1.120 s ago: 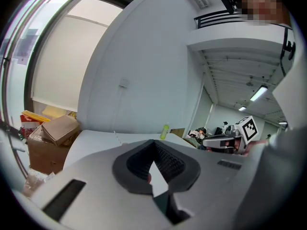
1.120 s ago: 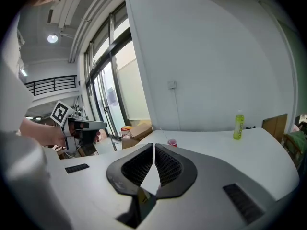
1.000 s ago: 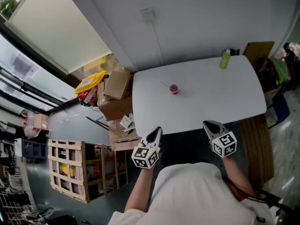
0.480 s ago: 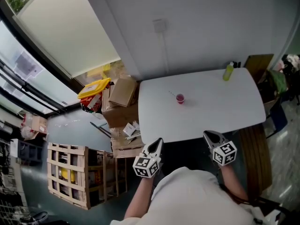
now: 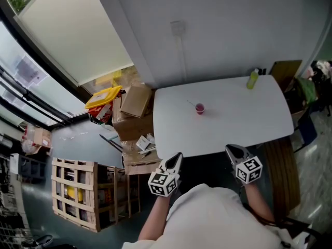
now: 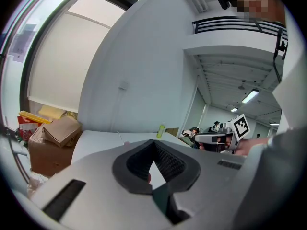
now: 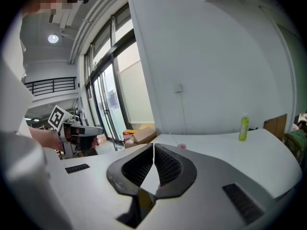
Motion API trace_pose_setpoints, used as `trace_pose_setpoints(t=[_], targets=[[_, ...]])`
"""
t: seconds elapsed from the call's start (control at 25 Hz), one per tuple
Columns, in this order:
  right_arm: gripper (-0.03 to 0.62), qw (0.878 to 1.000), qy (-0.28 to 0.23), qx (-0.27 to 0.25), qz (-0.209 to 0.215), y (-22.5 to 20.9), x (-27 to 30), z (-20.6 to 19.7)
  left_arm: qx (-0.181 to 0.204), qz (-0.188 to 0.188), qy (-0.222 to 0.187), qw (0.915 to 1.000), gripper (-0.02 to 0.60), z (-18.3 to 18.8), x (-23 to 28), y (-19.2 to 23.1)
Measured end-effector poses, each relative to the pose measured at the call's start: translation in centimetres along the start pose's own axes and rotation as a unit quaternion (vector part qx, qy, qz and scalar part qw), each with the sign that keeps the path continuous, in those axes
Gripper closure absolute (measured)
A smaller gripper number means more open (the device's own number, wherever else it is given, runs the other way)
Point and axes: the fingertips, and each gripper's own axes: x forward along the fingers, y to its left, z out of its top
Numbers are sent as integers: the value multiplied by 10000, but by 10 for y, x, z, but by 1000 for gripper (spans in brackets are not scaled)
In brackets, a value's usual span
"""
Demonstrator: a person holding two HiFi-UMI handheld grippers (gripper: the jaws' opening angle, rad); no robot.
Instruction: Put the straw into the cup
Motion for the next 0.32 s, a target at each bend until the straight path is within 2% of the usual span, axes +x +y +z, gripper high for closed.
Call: trace_pose_setpoints(t=[0.32], targets=[[557, 9999, 94, -107, 71, 1, 3, -2, -71, 62, 1, 10000, 580, -2, 1, 3]])
